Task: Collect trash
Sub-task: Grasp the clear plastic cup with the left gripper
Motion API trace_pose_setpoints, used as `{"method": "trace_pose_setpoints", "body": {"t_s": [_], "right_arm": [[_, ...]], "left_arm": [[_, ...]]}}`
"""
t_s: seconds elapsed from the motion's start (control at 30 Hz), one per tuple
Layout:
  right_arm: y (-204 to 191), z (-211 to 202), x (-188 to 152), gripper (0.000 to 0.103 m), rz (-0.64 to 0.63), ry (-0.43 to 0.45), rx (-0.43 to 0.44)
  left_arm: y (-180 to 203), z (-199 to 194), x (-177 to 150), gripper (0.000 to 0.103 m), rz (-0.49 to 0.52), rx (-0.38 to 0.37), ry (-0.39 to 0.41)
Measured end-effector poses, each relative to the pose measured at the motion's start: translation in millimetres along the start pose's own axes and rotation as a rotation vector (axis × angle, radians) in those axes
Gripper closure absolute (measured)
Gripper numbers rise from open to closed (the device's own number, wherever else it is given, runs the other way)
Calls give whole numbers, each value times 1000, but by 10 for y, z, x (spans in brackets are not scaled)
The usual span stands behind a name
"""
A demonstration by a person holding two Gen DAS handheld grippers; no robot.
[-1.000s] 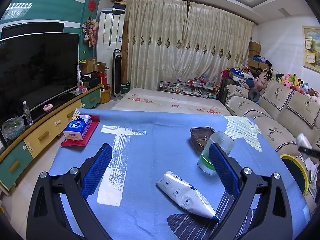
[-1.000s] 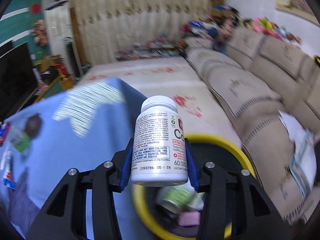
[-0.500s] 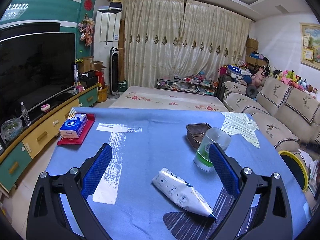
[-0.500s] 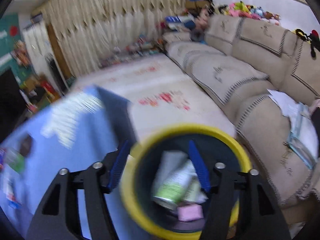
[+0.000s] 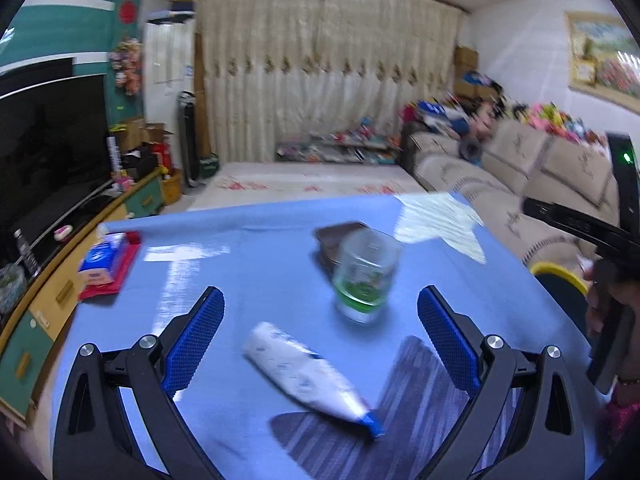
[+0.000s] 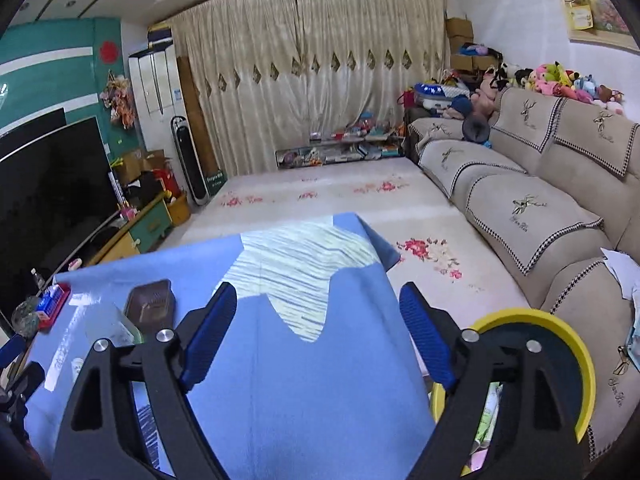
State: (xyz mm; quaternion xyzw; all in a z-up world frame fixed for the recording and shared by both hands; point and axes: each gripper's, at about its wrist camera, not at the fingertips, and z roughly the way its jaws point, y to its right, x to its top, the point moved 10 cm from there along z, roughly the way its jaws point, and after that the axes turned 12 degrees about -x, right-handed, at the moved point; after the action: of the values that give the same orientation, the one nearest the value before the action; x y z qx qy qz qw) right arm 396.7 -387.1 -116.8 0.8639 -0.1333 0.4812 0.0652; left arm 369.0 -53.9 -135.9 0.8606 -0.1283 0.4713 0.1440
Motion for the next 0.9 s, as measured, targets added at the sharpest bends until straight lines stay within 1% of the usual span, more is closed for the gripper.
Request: {"method": "trace_pose_setpoints", "body": {"t_s": [0.1,0.2,0.3,0.33,0.4,0.47,0.6,0.63,0.87,0.9], "right_arm": [[22,21,-26,24,8,-7,2],[42,21,-8,23,19,0,1],[38,25,-26,20,20,4,5],[26,31,-34,20,18,4,3],[5,61,-60,20,11,-3,-1],[-1,91,-88,20,9,-14,1],[-13,111,-96,20,9,-22,5],[-11,114,-96,20,9,-21,3],[0,146,-111,19,15,-32,8],[-4,146,-111,19,14,-31,8]], "left_arm": [[155,222,40,7,55,12,-84],[198,423,98,7,44,1,-127],[218,674,103,7,8,-22,-181],[220,760,95,9,-11,-30,-201],[211,867,98,12,-28,-34,-220],[194,973,110,13,-36,-20,-229],[161,1181,117,23,-67,-12,-266],[154,1210,108,28,-72,-10,-272],[116,1333,86,35,-79,15,-319],[112,1334,79,39,-76,16,-325]]}}
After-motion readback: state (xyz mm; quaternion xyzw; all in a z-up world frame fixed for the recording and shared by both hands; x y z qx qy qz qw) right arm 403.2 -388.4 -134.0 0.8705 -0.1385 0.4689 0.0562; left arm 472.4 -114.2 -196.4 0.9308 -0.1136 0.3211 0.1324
